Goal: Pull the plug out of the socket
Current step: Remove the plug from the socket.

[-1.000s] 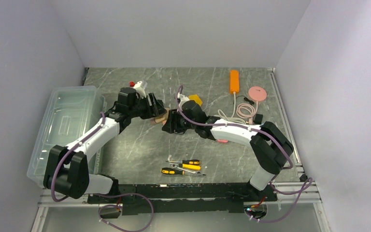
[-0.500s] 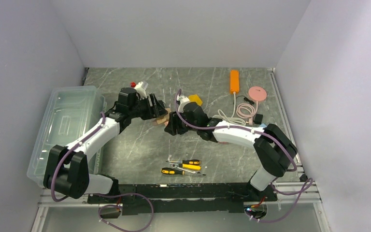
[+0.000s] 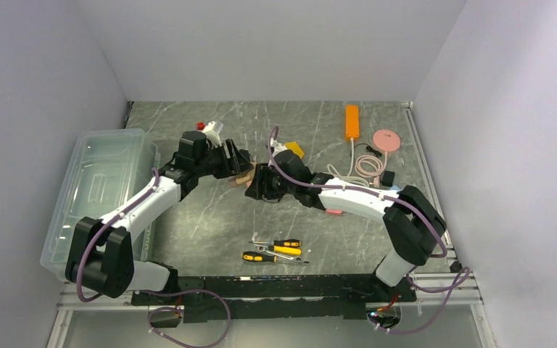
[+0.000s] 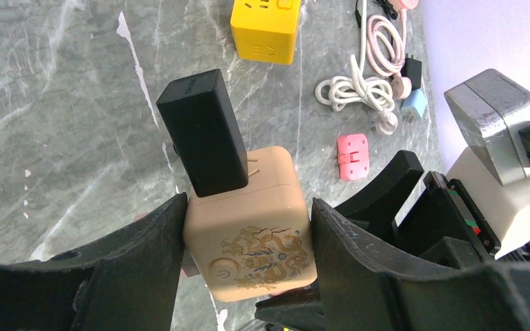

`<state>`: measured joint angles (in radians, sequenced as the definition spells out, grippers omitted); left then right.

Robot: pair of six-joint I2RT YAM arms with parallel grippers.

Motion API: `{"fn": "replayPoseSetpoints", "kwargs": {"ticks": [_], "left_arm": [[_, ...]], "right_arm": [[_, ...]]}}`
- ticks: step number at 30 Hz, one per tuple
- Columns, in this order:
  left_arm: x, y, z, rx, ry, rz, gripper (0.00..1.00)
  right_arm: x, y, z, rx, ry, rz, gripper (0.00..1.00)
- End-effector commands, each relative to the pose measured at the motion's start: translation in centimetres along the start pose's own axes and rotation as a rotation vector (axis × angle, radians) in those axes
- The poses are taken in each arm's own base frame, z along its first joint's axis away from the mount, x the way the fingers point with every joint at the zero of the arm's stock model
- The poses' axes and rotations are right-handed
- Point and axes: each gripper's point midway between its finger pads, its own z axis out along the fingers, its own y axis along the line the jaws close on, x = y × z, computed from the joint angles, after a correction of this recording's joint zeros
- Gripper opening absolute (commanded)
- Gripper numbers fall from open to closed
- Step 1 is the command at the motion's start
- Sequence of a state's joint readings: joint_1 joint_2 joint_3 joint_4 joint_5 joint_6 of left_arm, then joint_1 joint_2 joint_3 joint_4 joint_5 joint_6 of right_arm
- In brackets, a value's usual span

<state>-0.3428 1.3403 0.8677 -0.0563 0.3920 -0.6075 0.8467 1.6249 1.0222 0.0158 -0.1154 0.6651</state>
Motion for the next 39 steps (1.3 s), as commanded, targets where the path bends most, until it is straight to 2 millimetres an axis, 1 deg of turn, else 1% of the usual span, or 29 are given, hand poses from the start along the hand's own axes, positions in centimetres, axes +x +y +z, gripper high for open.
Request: {"fn": "replayPoseSetpoints", "kwargs": {"ticks": [1,5,8,10,14,18,23,25,27,32,35,36,39], "left_arm": [[-1.4,-0.5,-0.1,0.011,-0.059,0.036,0.00],[-1.4,-0.5,0.1,0.011,-0.053,0.031,0.00],[-1.4,-0.4,0.2,0.009,-0.051,0.034,0.00],[-1.5,-0.4,0.3,0.016,-0.047,0.029,0.00],[-1.4,-0.2,0.5,0.025,-0.031,0.015,0.00],[-1.3,-0.2,0.7,0.032,-0.020,0.014,0.00],[-1.1,0.0,0.8,0.028,-0.015,0.012,0.00],[-1.0,0.1,0.9,0.026,-0.013,0.010,0.00],[-0.9,0.1,0.9,0.024,-0.012,0.006,0.00],[-0.7,0.3,0.9,0.020,-0.007,-0.005,0.00],[-1.1,0.0,1.0,0.033,-0.026,0.001,0.00],[-1.1,0.0,0.9,0.032,-0.028,0.000,0.00],[-1.1,0.0,0.9,0.031,-0.031,0.000,0.00]], "right_arm": [[-2.6,2.0,-1.0,-0.078,-0.071,0.060,0.00],[-3.3,3.4,-1.8,-0.156,-0.108,-0.008,0.00],[-3.7,5.1,-3.2,-0.235,-0.147,-0.100,0.00],[-3.6,5.7,-3.9,-0.256,-0.164,-0.171,0.00],[-3.3,6.1,-4.6,-0.255,-0.156,-0.270,0.00],[-2.5,6.4,-4.8,-0.270,-0.133,-0.326,0.00],[-1.5,7.4,-4.7,-0.299,-0.100,-0.390,0.00],[-1.4,7.4,-4.4,-0.280,-0.093,-0.394,0.00],[-1.6,6.8,-4.0,-0.233,-0.090,-0.366,0.00],[-2.0,5.4,-2.8,-0.120,-0.077,-0.235,0.00],[-2.2,4.6,-2.0,-0.076,-0.084,-0.147,0.00],[-1.8,4.0,-1.9,-0.052,-0.067,-0.115,0.00],[-1.7,3.2,-1.5,-0.033,-0.064,-0.034,0.00]]}}
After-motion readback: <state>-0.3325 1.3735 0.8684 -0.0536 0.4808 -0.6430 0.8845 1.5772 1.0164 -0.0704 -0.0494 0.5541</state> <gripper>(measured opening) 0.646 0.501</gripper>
